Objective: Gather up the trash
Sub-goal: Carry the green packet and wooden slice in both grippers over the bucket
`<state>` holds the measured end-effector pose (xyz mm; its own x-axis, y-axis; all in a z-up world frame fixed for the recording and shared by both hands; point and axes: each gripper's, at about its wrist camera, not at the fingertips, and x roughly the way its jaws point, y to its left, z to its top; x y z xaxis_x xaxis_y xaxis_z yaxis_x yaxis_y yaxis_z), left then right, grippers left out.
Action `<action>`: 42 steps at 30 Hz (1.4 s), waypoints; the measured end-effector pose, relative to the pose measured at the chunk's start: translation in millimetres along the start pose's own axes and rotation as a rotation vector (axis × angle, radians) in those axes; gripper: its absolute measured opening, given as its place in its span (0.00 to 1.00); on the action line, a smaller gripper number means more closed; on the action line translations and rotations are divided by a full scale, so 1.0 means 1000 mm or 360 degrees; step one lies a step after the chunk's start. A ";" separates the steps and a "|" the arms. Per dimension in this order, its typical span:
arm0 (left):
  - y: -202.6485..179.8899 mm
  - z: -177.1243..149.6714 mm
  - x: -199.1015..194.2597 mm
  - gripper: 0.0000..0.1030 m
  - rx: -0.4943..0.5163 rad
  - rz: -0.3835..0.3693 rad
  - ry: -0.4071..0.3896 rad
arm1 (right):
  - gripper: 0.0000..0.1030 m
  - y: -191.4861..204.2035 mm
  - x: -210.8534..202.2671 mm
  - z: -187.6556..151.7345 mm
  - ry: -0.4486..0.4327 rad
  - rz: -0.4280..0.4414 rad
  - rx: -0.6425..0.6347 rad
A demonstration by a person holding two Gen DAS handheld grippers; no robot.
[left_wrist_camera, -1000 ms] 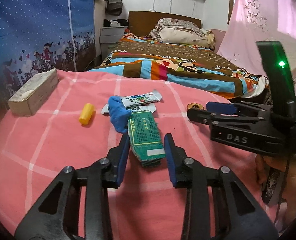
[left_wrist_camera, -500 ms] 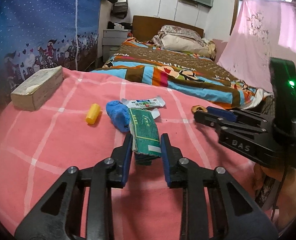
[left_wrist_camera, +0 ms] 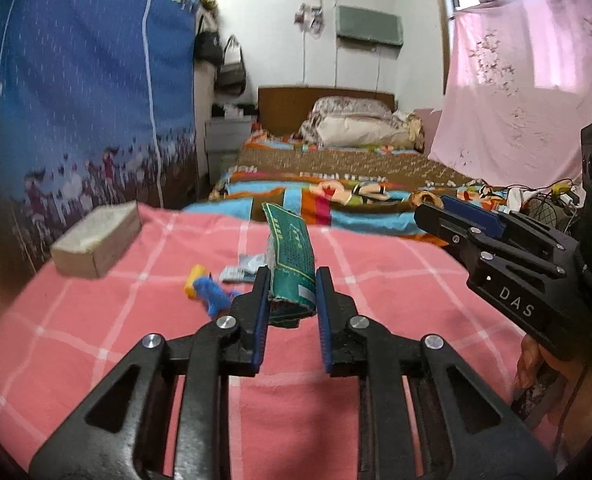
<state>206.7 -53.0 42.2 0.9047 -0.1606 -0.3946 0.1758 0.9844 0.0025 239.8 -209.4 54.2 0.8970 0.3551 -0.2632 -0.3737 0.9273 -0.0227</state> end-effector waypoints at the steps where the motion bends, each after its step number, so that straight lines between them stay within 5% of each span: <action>1: -0.002 0.001 -0.004 0.24 0.0011 -0.0001 -0.0025 | 0.25 -0.001 -0.005 0.000 -0.0034 -0.0003 0.0006; 20: -0.071 0.024 -0.028 0.24 0.0155 -0.0190 -0.0225 | 0.25 -0.050 -0.079 -0.006 -0.0363 -0.0237 0.0153; 34: -0.147 0.018 -0.003 0.24 0.0229 -0.0468 -0.0110 | 0.26 -0.111 -0.117 -0.025 -0.0315 -0.0451 0.0334; 42: -0.184 0.006 0.010 0.25 0.0282 -0.0610 0.0019 | 0.26 -0.148 -0.125 -0.042 -0.0162 -0.0527 0.0519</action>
<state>185.3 -236.2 43.0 0.7564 -0.5108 -0.4086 0.5637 0.8259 0.0112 173.2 -396.3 50.0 0.9800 0.0286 -0.1968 0.0154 0.9757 0.2186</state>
